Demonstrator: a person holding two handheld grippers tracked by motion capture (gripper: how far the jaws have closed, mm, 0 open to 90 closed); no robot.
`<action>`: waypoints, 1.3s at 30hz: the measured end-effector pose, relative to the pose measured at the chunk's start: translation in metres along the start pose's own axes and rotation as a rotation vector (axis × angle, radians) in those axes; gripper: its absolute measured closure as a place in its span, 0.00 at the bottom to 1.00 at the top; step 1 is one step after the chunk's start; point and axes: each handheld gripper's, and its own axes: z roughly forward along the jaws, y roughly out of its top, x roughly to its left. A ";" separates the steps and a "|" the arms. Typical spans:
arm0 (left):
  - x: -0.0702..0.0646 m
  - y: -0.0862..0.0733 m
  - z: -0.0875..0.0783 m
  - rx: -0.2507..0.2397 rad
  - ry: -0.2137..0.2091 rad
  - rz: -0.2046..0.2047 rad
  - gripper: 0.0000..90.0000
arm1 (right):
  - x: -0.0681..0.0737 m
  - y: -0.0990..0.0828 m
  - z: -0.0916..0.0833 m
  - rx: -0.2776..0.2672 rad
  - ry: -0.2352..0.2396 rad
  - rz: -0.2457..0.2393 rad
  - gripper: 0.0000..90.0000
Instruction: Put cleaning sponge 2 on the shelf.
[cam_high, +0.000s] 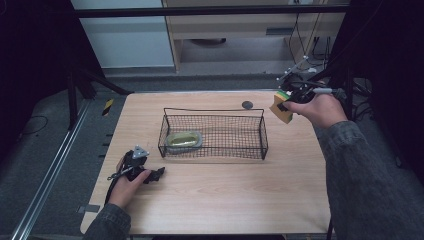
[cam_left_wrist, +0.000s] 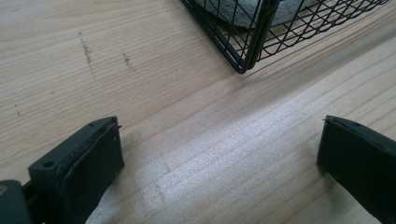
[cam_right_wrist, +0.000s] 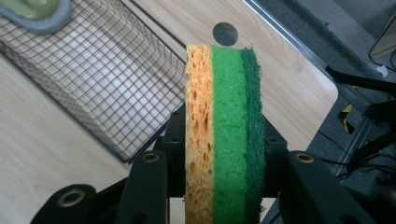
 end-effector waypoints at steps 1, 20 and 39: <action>0.000 0.000 0.000 0.000 0.000 0.000 0.00 | 0.000 0.003 0.002 -0.003 -0.004 0.000 0.72; 0.000 0.000 0.000 0.002 -0.001 -0.001 0.00 | 0.012 0.040 0.030 -0.038 0.001 -0.039 0.72; 0.000 0.001 0.001 0.002 -0.003 0.001 0.00 | 0.034 0.047 0.049 -0.020 0.013 -0.116 0.72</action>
